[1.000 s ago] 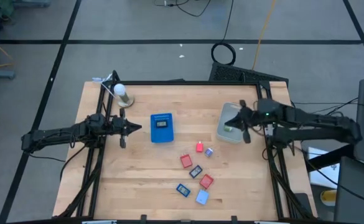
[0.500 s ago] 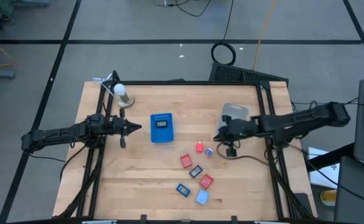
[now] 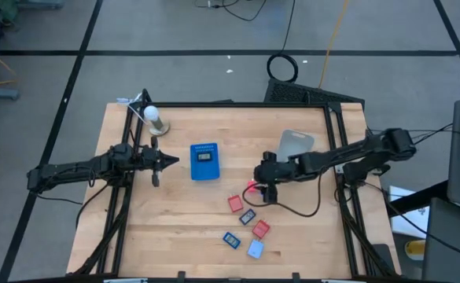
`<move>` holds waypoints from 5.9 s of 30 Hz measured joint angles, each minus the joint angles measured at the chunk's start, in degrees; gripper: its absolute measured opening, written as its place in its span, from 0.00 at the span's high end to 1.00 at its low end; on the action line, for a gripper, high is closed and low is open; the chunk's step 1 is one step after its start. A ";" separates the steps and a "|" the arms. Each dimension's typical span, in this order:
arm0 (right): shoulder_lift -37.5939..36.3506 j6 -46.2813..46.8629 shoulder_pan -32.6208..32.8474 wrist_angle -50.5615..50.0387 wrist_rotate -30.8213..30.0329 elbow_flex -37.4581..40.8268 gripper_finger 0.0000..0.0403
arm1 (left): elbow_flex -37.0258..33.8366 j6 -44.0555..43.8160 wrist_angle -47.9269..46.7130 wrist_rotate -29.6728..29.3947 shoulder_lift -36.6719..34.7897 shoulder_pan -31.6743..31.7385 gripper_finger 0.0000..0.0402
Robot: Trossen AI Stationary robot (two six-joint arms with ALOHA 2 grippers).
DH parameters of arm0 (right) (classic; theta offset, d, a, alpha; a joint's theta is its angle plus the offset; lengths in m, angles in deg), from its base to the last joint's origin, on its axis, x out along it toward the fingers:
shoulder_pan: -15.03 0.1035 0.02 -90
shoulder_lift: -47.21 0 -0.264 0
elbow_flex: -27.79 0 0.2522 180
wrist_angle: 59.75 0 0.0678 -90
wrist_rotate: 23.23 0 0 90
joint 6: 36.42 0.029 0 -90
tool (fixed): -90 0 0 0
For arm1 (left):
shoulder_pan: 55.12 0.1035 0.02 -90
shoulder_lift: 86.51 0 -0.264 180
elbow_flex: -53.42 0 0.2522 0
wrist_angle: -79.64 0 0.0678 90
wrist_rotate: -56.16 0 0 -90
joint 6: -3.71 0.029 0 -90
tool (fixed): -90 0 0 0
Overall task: Pick & Place Office items
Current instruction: Put the pink charger adapter into the white bin, then put the purple digital clock into the blue bin
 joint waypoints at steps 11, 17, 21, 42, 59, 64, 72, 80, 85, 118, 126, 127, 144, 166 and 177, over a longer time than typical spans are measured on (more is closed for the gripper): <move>7.81 -1.12 0.00 4.29 -1.49 0.05 0.30 | -0.02 0.02 0.00 0.02 0.01 0.00 0.96; 10.78 -0.84 0.00 4.27 -1.44 0.02 0.32 | -0.02 0.02 0.00 0.00 0.01 0.00 0.96; 12.43 0.06 0.00 4.35 -1.44 0.05 0.32 | -0.02 0.02 0.00 0.00 0.01 0.00 0.96; 13.16 0.02 -0.48 7.73 3.01 0.64 0.59 | -0.02 0.04 0.00 -0.03 0.01 0.00 0.96; -4.07 -5.00 0.79 10.09 3.27 1.97 0.59 | -0.02 0.04 -0.02 -0.07 0.00 0.00 0.96; -17.11 -6.68 1.14 21.38 3.30 10.76 0.59 | -0.02 0.07 -0.02 -0.07 0.01 0.00 0.96; -40.38 -5.44 -0.23 31.42 3.08 27.74 0.59 | -0.04 0.07 -0.11 -0.66 0.00 -0.01 0.96; -62.15 -5.37 -1.22 31.52 3.06 38.47 0.59 | -0.04 0.07 -0.11 -0.66 -0.01 0.00 0.96; -71.04 -5.37 -1.22 31.41 3.06 43.54 0.59 | -0.04 0.07 -0.11 -0.66 0.01 0.00 0.96; -51.37 6.58 -10.52 -3.47 -16.59 29.10 0.59 | -0.04 -0.09 -0.28 -1.60 0.01 -0.02 0.96; -38.27 6.56 -21.23 -6.43 -6.76 25.21 0.59 | -0.04 -0.02 -0.28 -1.62 0.01 -0.01 0.96; -36.82 6.23 -22.57 -6.48 -5.60 25.18 0.59 | -0.04 -0.02 -0.28 -1.62 0.01 0.00 0.96; -19.24 3.20 -33.20 -6.50 -1.05 25.09 0.59 | -0.04 0.01 -0.28 -1.64 0.01 0.00 0.96; -40.81 -3.66 -32.34 4.11 8.13 27.15 0.37 | -0.04 -0.02 -0.28 -1.64 0.01 -0.02 0.96; -64.74 -2.74 -31.12 14.15 16.06 37.49 0.94 | -0.04 -0.17 -0.28 -1.62 0.00 -0.02 0.96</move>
